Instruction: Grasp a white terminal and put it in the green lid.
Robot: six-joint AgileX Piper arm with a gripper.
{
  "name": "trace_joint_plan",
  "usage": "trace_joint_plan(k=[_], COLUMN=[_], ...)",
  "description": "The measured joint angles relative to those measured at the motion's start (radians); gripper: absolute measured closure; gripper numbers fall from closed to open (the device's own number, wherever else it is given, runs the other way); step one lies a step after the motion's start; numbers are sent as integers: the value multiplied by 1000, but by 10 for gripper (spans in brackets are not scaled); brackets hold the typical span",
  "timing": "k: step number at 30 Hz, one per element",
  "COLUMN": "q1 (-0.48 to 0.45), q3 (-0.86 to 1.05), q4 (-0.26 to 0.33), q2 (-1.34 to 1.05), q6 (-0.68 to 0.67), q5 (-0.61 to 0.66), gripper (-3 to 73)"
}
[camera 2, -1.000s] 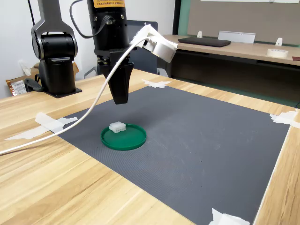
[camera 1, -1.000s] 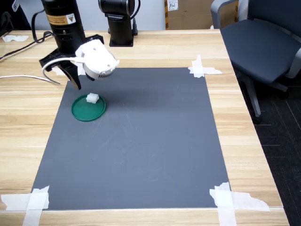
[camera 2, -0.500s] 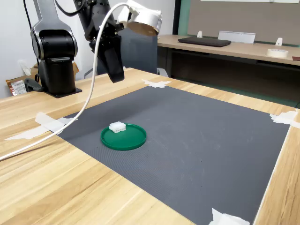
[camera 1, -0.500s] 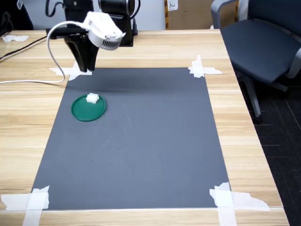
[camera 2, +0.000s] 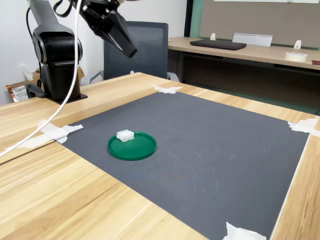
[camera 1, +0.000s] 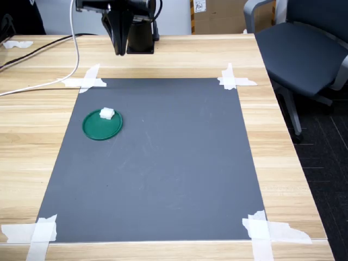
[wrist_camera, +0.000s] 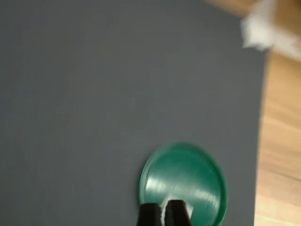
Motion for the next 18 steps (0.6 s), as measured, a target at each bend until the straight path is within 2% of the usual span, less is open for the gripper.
trace_joint_plan(k=[4,6,10,18], q1=[0,0,0,0], q3=[114,160,215,225], q4=[219,298,357,397], q2=[-124,-176,-274,-424], q6=[0,0,-13,-40], q5=[-199,-281,-371,-332], gripper=[722,722,722,722])
